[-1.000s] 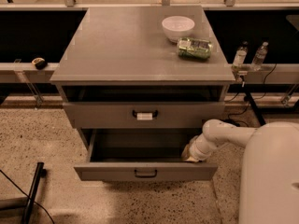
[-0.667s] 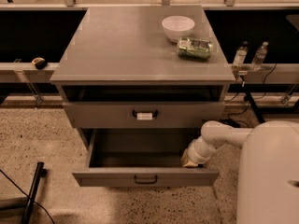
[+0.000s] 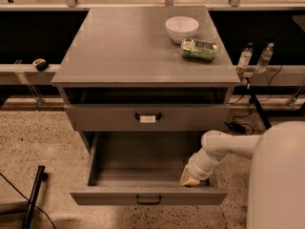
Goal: Open middle drawer
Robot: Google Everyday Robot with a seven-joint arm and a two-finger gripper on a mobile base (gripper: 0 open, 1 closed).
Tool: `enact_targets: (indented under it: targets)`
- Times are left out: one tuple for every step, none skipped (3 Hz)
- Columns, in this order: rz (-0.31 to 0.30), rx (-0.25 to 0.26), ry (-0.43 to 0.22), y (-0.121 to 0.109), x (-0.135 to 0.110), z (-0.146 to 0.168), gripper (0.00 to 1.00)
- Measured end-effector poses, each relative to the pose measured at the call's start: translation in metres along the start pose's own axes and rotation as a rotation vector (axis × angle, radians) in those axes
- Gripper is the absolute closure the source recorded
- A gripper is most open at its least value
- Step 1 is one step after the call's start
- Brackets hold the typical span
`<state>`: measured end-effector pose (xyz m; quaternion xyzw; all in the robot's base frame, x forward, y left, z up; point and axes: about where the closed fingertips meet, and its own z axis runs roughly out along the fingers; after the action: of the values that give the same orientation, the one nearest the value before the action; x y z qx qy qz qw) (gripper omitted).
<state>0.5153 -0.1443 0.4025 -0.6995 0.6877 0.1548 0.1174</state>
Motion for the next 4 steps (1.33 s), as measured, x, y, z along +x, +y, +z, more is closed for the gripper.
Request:
enact_targets:
  targets:
    - [0.048, -0.053, -0.017, 0.034, -0.005, -0.003, 1.00]
    - [0.083, -0.076, -0.048, 0.067, -0.013, -0.015, 1.00]
    - [0.067, -0.068, -0.078, 0.081, -0.025, -0.026, 1.00]
    - [-0.037, 0.060, -0.142, 0.078, -0.050, -0.058, 1.00]
